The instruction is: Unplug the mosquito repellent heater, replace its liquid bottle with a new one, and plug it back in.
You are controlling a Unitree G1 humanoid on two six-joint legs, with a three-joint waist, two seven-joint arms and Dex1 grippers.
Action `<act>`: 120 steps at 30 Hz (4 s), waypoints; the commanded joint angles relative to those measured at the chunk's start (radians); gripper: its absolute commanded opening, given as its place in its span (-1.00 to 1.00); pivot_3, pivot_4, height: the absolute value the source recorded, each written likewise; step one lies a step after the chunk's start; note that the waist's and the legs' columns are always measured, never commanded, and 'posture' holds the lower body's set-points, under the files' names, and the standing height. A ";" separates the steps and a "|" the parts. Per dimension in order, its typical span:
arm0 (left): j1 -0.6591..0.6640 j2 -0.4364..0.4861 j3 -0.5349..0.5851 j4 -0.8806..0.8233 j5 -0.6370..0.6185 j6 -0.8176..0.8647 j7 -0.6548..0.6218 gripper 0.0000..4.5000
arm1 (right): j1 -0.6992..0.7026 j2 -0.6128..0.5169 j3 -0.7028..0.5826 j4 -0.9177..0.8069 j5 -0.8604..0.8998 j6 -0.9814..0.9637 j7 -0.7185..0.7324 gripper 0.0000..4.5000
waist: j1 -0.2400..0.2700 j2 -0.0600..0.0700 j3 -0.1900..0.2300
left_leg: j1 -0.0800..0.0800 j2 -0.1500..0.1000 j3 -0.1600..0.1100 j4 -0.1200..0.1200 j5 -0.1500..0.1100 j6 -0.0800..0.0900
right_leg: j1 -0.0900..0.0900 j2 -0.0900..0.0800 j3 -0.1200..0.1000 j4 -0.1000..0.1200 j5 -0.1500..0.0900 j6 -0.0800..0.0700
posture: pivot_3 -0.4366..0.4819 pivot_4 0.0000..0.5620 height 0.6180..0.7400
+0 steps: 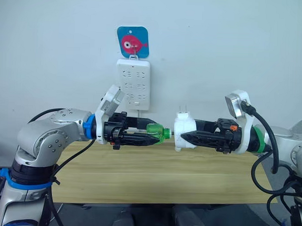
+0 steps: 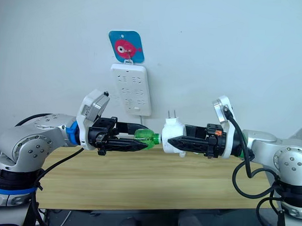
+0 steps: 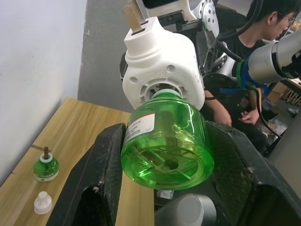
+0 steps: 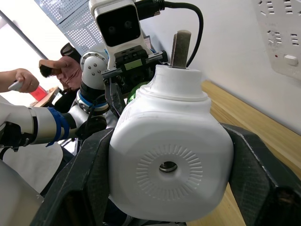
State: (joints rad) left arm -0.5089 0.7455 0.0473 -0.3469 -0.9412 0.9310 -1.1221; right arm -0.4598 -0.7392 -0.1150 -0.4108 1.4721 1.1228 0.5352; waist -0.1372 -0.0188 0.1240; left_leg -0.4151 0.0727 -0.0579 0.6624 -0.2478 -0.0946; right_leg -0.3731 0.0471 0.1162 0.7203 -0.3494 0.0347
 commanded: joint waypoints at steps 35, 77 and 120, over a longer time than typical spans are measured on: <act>-0.004 -0.144 -0.057 -0.020 0.076 -0.123 0.082 0.04 | -0.082 -0.048 0.058 -0.047 0.061 0.062 -0.030 1.00 | 0.000 0.000 0.000 | 0.000 0.000 0.000 0.000 0.000 0.000 | 0.000 0.000 0.000 0.000 0.000 0.000 | -0.25 -0.75 0.93; -0.035 -0.128 -0.005 0.048 -0.085 0.048 0.093 0.04 | -0.033 -0.094 0.208 -0.109 -0.639 -0.261 0.474 -1.00 | -0.003 0.000 0.000 | 0.000 -0.001 -0.002 0.001 0.000 0.000 | 0.002 -0.001 0.000 -0.002 0.001 0.001 | -0.34 -0.78 0.93; 0.035 -0.041 -0.080 0.033 0.089 -0.079 -0.084 0.03 | -0.202 0.064 0.093 0.033 -0.480 -0.122 0.139 -1.00 | -0.009 0.001 0.000 | 0.001 -0.001 -0.001 0.001 0.000 0.001 | 0.001 -0.001 0.000 -0.001 0.001 0.001 | -0.34 -0.83 0.93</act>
State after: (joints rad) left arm -0.4642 0.6963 -0.0479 -0.2830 -0.8282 0.8518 -1.1913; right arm -0.6502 -0.6613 -0.0142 -0.3671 1.0060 1.0272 0.6541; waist -0.1458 -0.0179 0.1238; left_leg -0.4145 0.0716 -0.0592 0.6631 -0.2474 -0.0940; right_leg -0.3719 0.0465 0.1159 0.7195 -0.3486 0.0357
